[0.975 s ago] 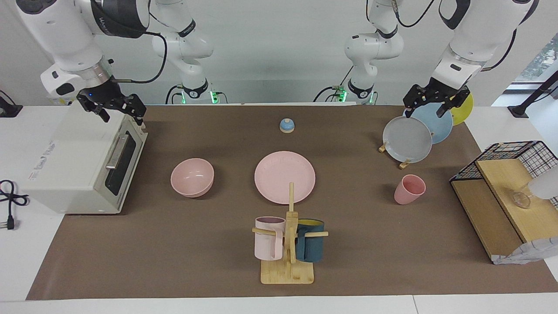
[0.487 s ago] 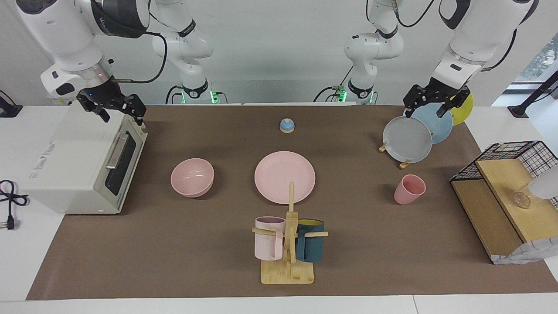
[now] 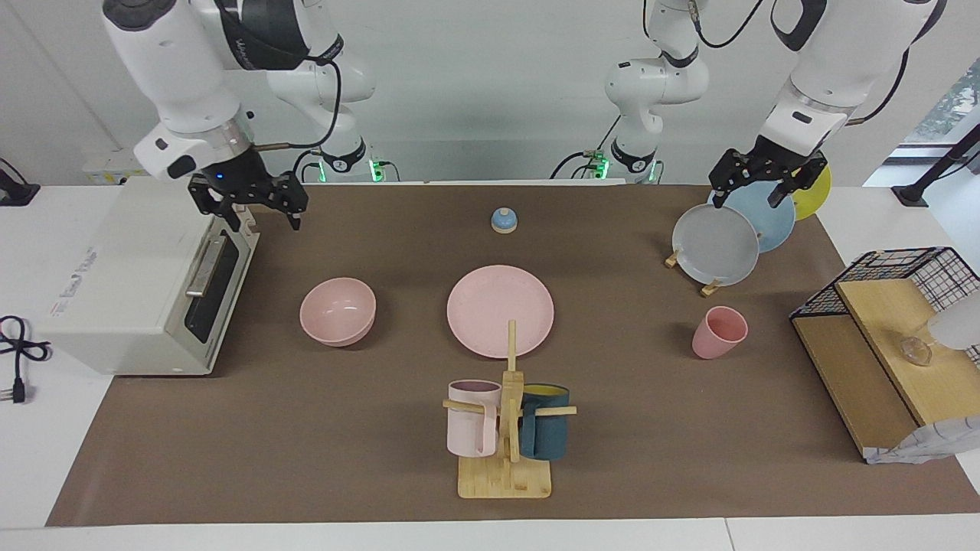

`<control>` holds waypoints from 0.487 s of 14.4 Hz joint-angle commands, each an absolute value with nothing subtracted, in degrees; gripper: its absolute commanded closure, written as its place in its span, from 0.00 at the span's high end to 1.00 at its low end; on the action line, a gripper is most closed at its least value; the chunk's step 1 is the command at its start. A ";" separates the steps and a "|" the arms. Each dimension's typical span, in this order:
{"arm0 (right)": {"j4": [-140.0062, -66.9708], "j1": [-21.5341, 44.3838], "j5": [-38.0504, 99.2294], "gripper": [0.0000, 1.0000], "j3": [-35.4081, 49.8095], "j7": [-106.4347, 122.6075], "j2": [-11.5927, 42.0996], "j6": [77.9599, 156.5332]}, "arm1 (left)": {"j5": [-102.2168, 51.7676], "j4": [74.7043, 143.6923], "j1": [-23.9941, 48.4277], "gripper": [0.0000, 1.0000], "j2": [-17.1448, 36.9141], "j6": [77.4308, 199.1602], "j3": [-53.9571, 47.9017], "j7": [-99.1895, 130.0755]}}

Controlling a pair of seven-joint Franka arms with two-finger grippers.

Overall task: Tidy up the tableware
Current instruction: 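Reach the right gripper toward the pink bowl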

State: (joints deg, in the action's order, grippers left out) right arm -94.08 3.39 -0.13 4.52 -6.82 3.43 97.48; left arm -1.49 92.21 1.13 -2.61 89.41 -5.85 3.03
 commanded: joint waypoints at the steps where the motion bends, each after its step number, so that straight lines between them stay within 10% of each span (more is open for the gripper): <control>1: -93.34 8.77 -1.49 1.00 4.75 -14.48 9.91 102.37 | -1.14 93.25 0.70 1.00 -2.99 91.40 -5.89 3.16; 7: -106.24 11.42 -3.34 1.00 4.83 -21.25 13.62 119.52 | -1.23 93.25 -0.09 1.00 4.55 97.72 -5.98 3.16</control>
State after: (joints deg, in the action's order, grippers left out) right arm -100.90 11.72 -2.70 4.68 -18.53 15.60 116.04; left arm -1.49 93.13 0.48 1.44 94.88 -5.64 3.05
